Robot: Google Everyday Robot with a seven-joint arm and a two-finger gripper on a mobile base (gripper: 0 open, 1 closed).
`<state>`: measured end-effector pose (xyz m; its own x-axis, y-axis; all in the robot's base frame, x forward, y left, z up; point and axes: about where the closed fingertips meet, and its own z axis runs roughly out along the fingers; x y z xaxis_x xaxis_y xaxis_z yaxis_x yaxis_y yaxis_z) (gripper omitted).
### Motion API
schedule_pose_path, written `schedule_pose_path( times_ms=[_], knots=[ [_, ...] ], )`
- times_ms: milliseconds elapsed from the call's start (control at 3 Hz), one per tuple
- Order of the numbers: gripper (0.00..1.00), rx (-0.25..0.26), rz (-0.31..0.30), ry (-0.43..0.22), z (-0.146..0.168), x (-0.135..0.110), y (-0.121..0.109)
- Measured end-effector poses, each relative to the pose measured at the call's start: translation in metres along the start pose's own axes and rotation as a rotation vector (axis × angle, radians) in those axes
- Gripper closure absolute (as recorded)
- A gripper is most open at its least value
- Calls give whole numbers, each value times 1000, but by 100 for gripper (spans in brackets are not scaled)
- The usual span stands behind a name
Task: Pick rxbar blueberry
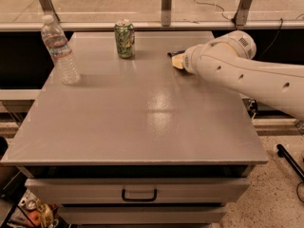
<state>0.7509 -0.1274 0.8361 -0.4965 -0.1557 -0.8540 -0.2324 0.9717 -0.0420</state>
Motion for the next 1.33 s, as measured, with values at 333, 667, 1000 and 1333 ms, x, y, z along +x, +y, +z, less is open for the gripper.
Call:
schedule_pose_path(
  times_ms=[333, 667, 1000, 1333],
  knots=[
    [100, 0, 0, 0, 0, 0, 0],
    [100, -14, -30, -1, -3, -7, 4],
    [100, -37, -26, 3, -17, -35, -1],
    [100, -33, -83, 3, -34, -79, -18]
  ],
)
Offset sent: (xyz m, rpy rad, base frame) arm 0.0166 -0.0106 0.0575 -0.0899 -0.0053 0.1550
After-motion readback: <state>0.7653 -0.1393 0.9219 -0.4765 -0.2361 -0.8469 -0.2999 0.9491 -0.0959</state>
